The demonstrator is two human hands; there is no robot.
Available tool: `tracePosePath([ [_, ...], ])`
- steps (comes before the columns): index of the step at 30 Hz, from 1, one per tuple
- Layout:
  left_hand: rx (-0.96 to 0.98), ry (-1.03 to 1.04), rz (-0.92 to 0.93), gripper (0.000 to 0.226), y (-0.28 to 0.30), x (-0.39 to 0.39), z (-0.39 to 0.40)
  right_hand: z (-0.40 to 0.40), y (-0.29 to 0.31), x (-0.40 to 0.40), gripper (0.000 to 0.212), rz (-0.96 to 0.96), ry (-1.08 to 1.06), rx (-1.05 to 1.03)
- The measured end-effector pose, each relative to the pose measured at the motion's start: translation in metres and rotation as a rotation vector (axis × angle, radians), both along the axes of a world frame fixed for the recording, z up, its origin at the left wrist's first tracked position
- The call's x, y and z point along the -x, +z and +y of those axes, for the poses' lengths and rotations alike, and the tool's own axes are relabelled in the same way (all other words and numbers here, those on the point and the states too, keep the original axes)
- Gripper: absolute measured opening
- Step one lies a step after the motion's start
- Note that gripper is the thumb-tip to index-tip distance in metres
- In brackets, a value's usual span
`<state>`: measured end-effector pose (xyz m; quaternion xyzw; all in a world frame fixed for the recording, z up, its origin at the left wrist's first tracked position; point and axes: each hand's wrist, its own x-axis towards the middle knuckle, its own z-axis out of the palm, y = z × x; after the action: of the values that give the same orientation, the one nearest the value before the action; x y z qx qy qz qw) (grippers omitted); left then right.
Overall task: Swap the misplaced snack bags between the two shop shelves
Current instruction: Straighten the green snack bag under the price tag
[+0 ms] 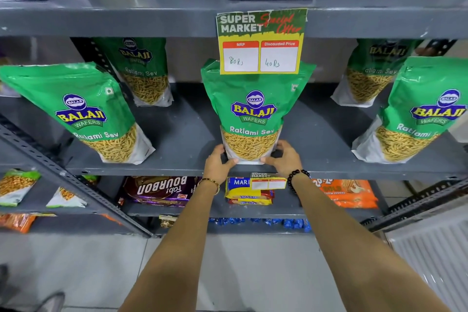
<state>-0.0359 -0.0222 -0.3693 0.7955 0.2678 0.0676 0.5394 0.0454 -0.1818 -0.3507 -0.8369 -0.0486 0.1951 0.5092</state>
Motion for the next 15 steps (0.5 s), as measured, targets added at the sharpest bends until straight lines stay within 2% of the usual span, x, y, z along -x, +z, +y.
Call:
tracePosePath([
  [8,0.030,-0.002,0.009,0.045,0.0016,0.0033,0.0042,-0.0017,0.0021,0.0015,0.052,0.008,-0.001,-0.010],
  [15,0.048,-0.018,0.020,0.057,0.0067,0.0041,0.0030,-0.0026,0.0028,0.0041,0.054,0.002,0.009,-0.024],
])
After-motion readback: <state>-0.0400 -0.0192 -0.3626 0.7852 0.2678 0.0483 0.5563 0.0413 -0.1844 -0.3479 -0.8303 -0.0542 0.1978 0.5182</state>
